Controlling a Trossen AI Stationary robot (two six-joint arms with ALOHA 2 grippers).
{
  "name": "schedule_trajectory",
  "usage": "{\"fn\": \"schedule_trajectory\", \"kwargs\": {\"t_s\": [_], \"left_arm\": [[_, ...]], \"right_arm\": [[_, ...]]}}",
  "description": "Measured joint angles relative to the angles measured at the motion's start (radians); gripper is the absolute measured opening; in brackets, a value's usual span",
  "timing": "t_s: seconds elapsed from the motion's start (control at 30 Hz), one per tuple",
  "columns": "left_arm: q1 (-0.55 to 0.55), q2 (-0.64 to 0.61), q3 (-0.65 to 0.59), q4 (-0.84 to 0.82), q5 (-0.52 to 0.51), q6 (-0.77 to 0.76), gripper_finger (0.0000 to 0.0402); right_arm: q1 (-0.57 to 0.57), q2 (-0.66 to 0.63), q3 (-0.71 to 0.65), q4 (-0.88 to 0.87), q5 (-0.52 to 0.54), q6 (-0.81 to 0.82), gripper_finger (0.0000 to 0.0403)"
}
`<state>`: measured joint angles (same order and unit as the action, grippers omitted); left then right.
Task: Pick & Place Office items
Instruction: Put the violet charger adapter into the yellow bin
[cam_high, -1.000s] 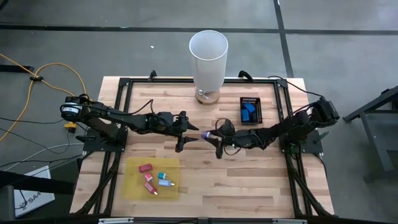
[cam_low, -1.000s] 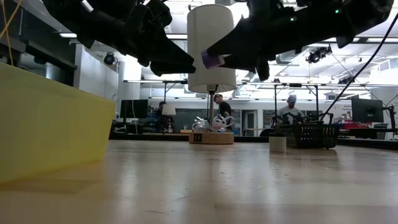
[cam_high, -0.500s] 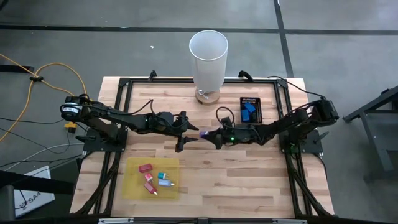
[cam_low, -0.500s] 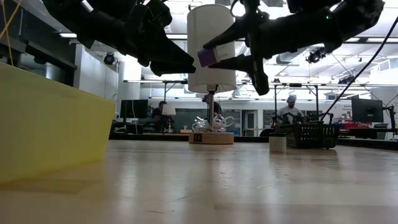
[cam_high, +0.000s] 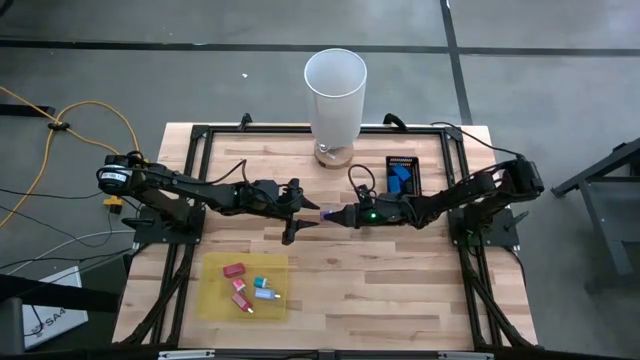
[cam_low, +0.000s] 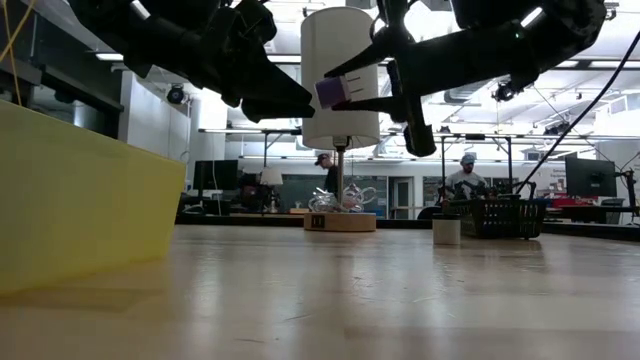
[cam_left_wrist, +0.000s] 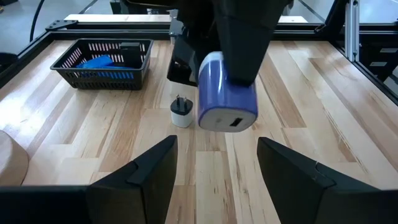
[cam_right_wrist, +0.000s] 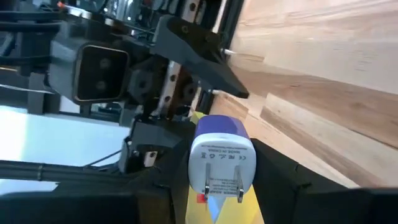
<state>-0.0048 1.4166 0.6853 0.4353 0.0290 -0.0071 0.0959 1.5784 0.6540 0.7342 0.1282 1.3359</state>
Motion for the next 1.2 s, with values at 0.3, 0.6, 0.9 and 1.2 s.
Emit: {"fn": "schedule_trajectory", "kwargs": {"t_s": [0.3,0.6,0.9,1.2], "left_arm": [[0.000,0.000,0.000,0.000,0.000,0.000,0.0216],[0.000,0.000,0.000,0.000,0.000,0.000,0.0216],[0.000,0.000,0.000,0.001,0.000,0.000,0.0216],[0.000,0.000,0.000,0.001,0.000,-0.057,0.0216]], "right_arm": [[0.000,0.000,0.000,0.019,-0.025,-0.042,0.0132],[0.000,0.000,0.000,0.020,-0.003,-0.022,0.0132],[0.000,0.000,0.000,0.020,0.012,-0.007,0.0132],[0.000,0.000,0.000,0.019,0.012,0.000,0.0132]]}}
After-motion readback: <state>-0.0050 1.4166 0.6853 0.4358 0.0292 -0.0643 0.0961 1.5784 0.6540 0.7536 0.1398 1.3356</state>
